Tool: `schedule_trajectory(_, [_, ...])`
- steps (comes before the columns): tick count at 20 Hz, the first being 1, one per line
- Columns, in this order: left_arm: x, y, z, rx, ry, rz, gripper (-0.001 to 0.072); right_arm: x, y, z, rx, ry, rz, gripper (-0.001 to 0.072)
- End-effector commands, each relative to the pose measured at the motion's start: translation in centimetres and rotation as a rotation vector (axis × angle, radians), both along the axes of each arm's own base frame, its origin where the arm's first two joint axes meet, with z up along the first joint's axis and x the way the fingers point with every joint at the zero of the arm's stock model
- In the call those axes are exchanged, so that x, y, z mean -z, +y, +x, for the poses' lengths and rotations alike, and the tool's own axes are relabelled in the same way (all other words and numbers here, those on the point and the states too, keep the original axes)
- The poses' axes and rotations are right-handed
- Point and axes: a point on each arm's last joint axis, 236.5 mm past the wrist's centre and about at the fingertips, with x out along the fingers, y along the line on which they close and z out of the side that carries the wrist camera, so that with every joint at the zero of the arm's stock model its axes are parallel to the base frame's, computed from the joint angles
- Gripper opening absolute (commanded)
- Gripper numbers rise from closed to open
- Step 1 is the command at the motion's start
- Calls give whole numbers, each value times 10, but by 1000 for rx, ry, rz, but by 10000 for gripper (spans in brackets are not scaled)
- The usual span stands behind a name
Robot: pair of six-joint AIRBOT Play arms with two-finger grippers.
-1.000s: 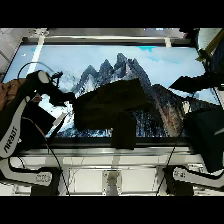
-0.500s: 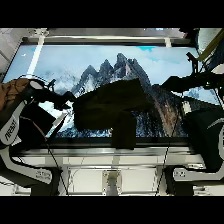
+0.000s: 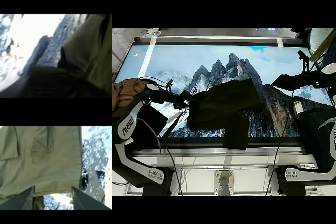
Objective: Fold the clothes and pants, and hang the long-sleeved shirts on hangers.
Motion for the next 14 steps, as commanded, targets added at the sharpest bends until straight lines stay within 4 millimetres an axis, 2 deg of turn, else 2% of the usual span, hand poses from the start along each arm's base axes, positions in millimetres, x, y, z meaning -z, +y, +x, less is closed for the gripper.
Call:
schedule_trajectory(1, [-9, -14, 11, 14, -70, -45, 72, -1, -3, 6, 19, -18, -7, 518])
schedule_trajectory(2, [-13, -13, 14, 19, -98, -51, 33, -2, -5, 9, 30, -32, -11, 519])
schedule_trajectory(6, [-32, 0, 29, -8, -152, -51, 32, 0, -23, 31, 98, -101, -72, 516])
schedule_trajectory(7, [-39, 4, 32, -16, -169, -49, 32, 3, -28, 37, 118, -111, -80, 490])
schedule_trajectory(9, [-52, 9, 35, -24, -198, -44, 32, 23, -31, 49, 171, -77, -47, 482])
schedule_trajectory(11, [-60, 9, 35, -20, -220, -38, 32, 48, -18, 60, 191, -23, 61, 483])
schedule_trajectory(14, [-62, 6, 31, -4, -213, -46, 32, 90, 2, 76, 191, 76, 206, 483])
